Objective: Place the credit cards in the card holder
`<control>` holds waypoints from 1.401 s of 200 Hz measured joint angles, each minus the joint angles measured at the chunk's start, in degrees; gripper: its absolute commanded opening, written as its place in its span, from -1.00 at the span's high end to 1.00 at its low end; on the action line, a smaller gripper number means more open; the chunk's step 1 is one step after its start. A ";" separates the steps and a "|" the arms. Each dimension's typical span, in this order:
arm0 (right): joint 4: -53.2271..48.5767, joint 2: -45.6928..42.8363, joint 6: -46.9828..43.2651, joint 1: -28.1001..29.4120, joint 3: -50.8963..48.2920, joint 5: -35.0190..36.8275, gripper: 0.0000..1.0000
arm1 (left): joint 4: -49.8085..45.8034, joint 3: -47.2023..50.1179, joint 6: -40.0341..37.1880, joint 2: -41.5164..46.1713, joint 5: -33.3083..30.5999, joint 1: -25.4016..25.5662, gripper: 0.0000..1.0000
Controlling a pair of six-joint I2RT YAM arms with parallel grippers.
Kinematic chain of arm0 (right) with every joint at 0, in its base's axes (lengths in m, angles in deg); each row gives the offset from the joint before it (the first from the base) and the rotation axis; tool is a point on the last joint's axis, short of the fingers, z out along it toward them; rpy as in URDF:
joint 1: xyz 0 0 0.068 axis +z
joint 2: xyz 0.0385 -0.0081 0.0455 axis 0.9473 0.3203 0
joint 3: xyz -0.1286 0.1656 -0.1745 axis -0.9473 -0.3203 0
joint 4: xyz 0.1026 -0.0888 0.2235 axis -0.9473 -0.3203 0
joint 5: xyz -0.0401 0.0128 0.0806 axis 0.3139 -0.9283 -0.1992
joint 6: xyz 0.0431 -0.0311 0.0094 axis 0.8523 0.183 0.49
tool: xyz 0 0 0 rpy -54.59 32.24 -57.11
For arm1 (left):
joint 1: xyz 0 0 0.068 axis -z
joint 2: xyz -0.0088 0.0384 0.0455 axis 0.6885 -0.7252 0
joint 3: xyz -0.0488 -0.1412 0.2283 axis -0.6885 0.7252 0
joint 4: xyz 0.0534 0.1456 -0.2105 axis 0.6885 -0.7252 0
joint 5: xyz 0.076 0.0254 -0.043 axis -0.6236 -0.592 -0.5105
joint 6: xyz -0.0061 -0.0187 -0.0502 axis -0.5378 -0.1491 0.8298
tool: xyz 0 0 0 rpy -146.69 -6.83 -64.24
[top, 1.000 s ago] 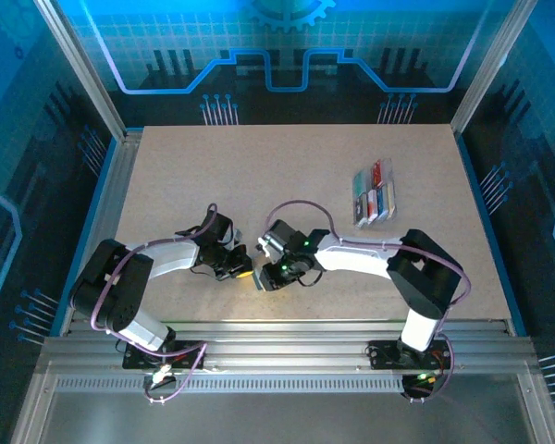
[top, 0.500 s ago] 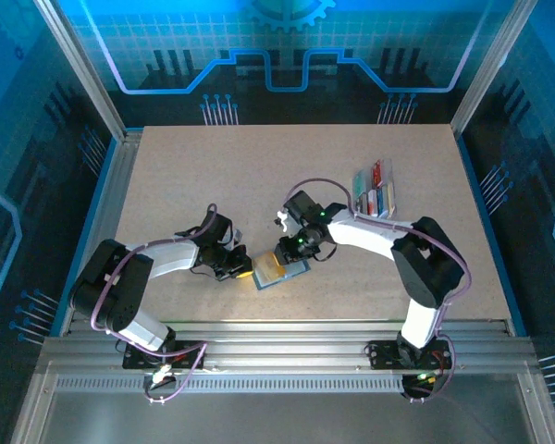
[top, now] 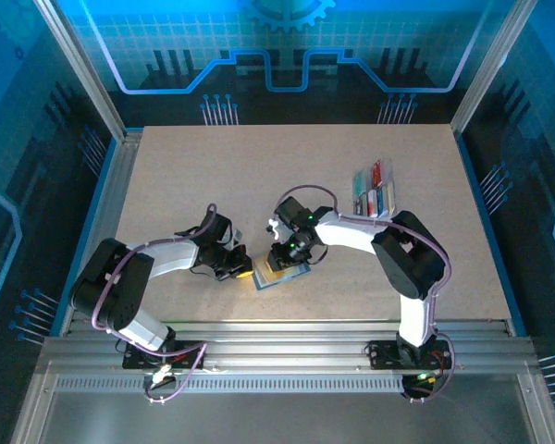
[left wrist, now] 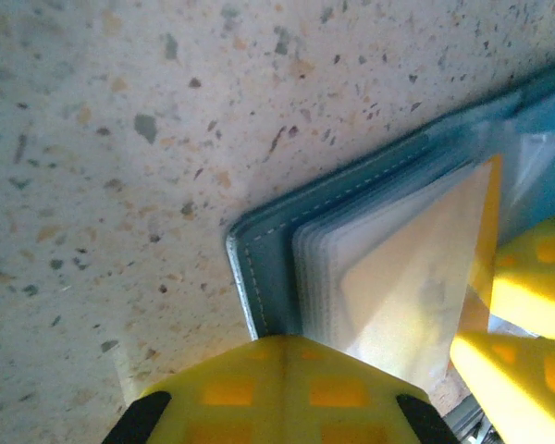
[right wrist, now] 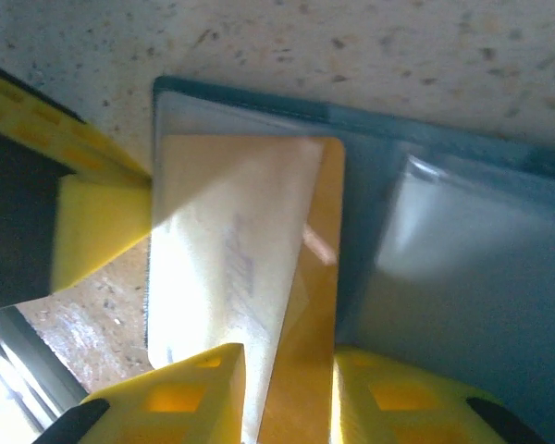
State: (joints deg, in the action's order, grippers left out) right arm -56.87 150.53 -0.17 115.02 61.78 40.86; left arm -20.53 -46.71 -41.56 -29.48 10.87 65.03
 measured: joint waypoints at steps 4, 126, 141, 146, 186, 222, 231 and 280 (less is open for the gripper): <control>-0.13 0.00 0.07 0.22 0.17 0.26 0.45 | 0.00 0.02 0.00 -0.02 0.07 0.00 0.95; -2.60 0.72 6.34 6.29 2.78 11.87 0.15 | 0.37 0.11 0.20 -0.15 0.35 -0.04 0.96; -3.06 0.13 8.11 7.48 2.78 13.22 0.13 | 0.42 0.11 0.20 -0.15 0.35 -0.04 0.96; -3.23 -0.11 8.94 7.87 2.78 13.62 0.12 | 0.44 0.11 0.20 -0.15 0.35 -0.04 0.96; -2.34 -2.47 15.37 9.31 1.44 14.53 0.09 | 1.16 0.37 0.24 -0.15 0.39 -0.02 0.96; -0.61 -3.80 19.87 9.51 -0.48 15.93 0.07 | 2.10 0.50 0.50 -0.17 0.35 0.39 0.96; -0.42 -3.80 20.90 9.51 -0.70 16.46 0.07 | 2.36 0.55 0.59 -0.22 0.35 0.46 0.96; 2.62 -4.42 25.14 8.57 -4.46 17.97 0.16 | 2.60 0.96 0.61 0.37 -0.13 0.74 0.96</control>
State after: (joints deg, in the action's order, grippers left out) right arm -54.25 146.11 24.97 123.59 57.32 58.83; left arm -17.93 -45.74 -40.95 -29.11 10.74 65.78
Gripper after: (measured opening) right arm 0.432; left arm 0.053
